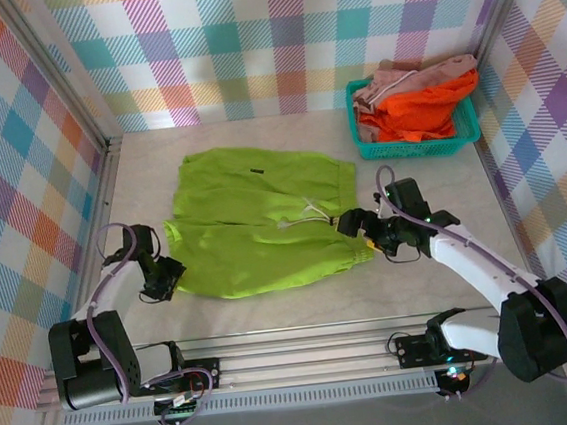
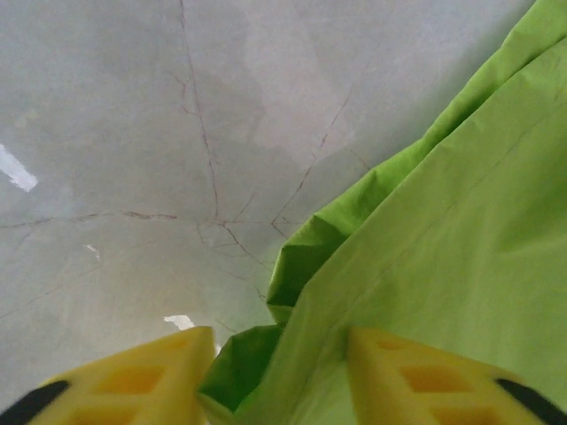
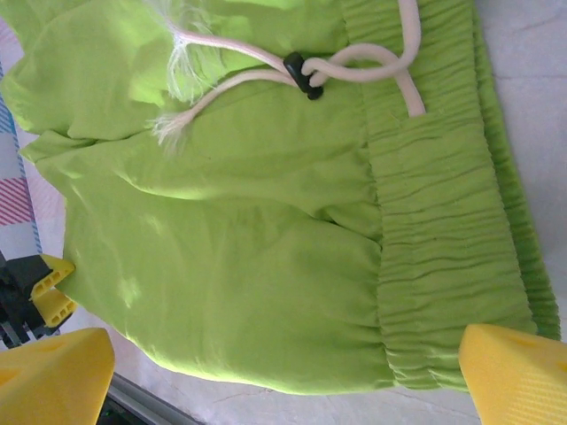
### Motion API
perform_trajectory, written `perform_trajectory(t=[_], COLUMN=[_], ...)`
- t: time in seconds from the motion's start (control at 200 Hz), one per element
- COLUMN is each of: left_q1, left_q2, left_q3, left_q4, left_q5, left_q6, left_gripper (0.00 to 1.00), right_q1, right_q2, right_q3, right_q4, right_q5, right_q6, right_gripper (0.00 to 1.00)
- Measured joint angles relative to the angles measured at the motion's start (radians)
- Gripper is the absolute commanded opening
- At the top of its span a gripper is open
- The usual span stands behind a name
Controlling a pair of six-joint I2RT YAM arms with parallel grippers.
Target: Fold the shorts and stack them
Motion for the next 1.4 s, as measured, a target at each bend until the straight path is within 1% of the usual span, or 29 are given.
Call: perform_trajectory(t=[0.105, 0.165, 0.205, 0.39, 0.48, 0.675, 0.82, 0.955, 1.2, 1.29, 1.365, 1.4], left_q1=[-0.003, -0.003, -0.004, -0.004, -0.004, -0.004, -0.004, -0.004, -0.004, -0.004, -0.004, -0.004], left_q2=[0.004, 0.001, -0.005, -0.103, -0.140, -0.148, -0.146, -0.146, -0.142, -0.138, -0.138, -0.137], left_q3=[0.005, 0.027, 0.049, 0.208, 0.240, 0.215, 0.182, 0.179, 0.178, 0.173, 0.163, 0.160], left_q4=[-0.009, -0.032, -0.053, -0.127, -0.137, -0.151, -0.152, -0.150, -0.143, -0.141, -0.140, -0.140], left_q5=[0.002, -0.003, -0.005, -0.014, -0.013, -0.005, -0.002, -0.002, -0.002, -0.002, -0.001, -0.001], left_q6=[0.005, 0.014, 0.021, 0.053, 0.061, 0.064, 0.064, 0.064, 0.064, 0.064, 0.064, 0.064], left_gripper=[0.12, 0.04, 0.02, 0.02, 0.02, 0.01, 0.01, 0.01, 0.01, 0.01, 0.01, 0.01], right_q1=[-0.001, -0.001, -0.001, -0.002, -0.007, -0.007, -0.007, -0.007, 0.017, 0.028, 0.034, 0.037], right_q2=[-0.029, -0.050, -0.063, -0.118, -0.130, -0.132, -0.108, -0.070, 0.036, 0.061, 0.082, 0.095], right_q3=[-0.039, -0.067, -0.084, -0.148, -0.170, -0.267, -0.303, -0.303, -0.284, -0.269, -0.259, -0.254], right_q4=[0.000, 0.000, 0.000, -0.018, -0.016, 0.074, 0.136, 0.196, 0.268, 0.287, 0.302, 0.307], right_q5=[-0.005, -0.005, -0.003, 0.035, 0.051, 0.048, 0.031, 0.011, -0.012, -0.012, -0.012, -0.013], right_q6=[0.026, 0.046, 0.059, 0.128, 0.174, 0.341, 0.442, 0.483, 0.520, 0.528, 0.539, 0.545], right_gripper=[0.94, 0.93, 0.91, 0.84, 0.80, 0.67, 0.66, 0.65, 0.57, 0.53, 0.48, 0.44])
